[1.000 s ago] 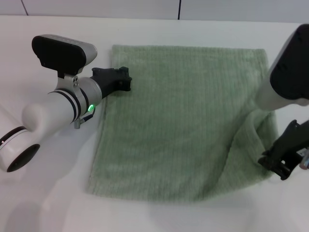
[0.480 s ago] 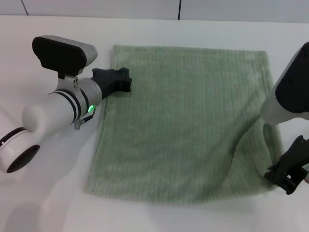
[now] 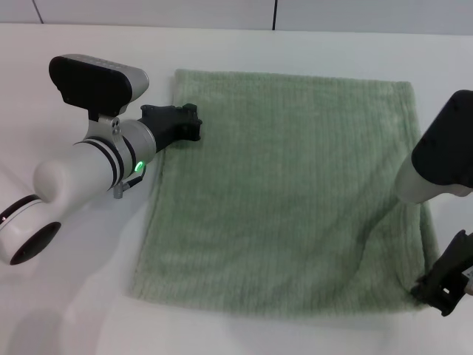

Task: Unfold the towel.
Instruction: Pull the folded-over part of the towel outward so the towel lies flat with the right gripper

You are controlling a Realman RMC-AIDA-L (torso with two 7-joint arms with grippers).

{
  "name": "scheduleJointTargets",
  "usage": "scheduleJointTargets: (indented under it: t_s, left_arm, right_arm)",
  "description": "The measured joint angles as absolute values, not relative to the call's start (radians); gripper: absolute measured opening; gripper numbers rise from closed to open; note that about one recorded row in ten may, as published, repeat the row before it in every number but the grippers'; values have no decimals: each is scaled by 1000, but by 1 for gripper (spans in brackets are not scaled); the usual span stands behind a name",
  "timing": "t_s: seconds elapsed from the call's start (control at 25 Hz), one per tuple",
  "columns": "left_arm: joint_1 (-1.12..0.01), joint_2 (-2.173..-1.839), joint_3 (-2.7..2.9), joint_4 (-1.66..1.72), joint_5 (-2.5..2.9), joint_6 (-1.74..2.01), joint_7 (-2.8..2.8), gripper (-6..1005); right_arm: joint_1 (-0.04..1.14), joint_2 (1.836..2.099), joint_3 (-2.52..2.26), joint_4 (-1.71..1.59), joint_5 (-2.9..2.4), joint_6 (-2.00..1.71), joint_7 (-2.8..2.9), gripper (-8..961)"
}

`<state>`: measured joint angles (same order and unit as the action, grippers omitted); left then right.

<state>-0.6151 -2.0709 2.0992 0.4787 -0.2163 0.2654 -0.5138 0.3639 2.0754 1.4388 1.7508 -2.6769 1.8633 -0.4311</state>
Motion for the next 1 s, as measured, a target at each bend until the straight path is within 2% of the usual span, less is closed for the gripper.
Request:
scheduleJointTargets:
  t_s: [0.76,1.0]
  left_arm:
    - [-615,-2069,2095,488,-216,265,-514,-1]
    - [-614,-2069,2094,488,-216,265,-514,-1]
  right_arm:
    - [433,2075,1444,1624,-2686,1852,-456,66]
    - [442,2077,1439,1682,-2681,1856,-457,279]
